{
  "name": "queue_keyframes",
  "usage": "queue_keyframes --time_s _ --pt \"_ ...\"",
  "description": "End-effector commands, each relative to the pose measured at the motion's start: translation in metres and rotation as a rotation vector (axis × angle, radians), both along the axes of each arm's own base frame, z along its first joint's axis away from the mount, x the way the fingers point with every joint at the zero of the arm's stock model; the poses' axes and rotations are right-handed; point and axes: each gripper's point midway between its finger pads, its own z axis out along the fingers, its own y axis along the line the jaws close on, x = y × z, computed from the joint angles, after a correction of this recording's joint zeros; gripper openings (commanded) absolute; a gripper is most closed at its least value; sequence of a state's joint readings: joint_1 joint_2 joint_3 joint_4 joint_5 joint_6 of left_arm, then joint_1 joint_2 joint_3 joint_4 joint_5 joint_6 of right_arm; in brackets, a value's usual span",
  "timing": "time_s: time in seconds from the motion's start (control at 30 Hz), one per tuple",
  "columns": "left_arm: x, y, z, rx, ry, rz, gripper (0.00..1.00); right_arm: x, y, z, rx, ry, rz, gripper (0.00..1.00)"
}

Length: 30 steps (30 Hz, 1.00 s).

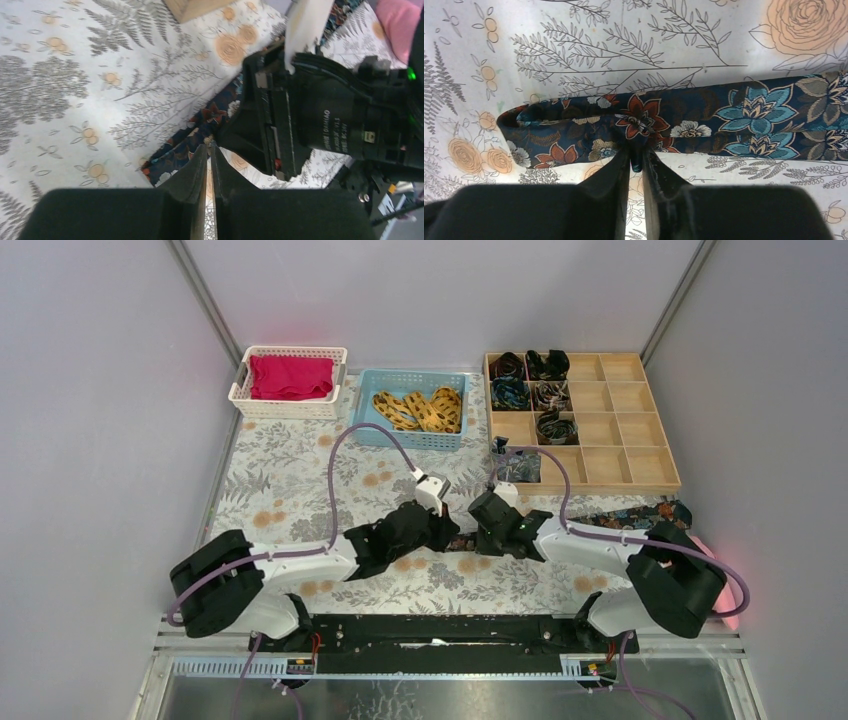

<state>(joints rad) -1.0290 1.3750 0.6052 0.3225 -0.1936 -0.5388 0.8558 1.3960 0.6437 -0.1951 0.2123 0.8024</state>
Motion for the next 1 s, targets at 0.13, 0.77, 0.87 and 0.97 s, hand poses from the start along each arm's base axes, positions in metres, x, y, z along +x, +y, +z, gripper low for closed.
queue_keyframes --time_s 0.13,0.77,0.87,0.97 --pt "-0.013 -0.022 -0.014 -0.033 0.029 -0.138 0.10 0.016 -0.002 0.008 -0.045 -0.025 -0.024 0.29" --pt "0.013 -0.004 -0.079 0.122 0.136 -0.012 0.07 0.015 -0.009 0.088 0.108 -0.176 -0.050 0.35" --pt "0.013 -0.005 -0.076 0.113 0.141 -0.011 0.07 0.013 -0.008 0.088 0.106 -0.177 -0.027 0.34" --pt "0.014 -0.008 -0.057 0.079 0.127 -0.008 0.08 0.014 -0.011 0.083 0.076 -0.171 -0.031 0.34"
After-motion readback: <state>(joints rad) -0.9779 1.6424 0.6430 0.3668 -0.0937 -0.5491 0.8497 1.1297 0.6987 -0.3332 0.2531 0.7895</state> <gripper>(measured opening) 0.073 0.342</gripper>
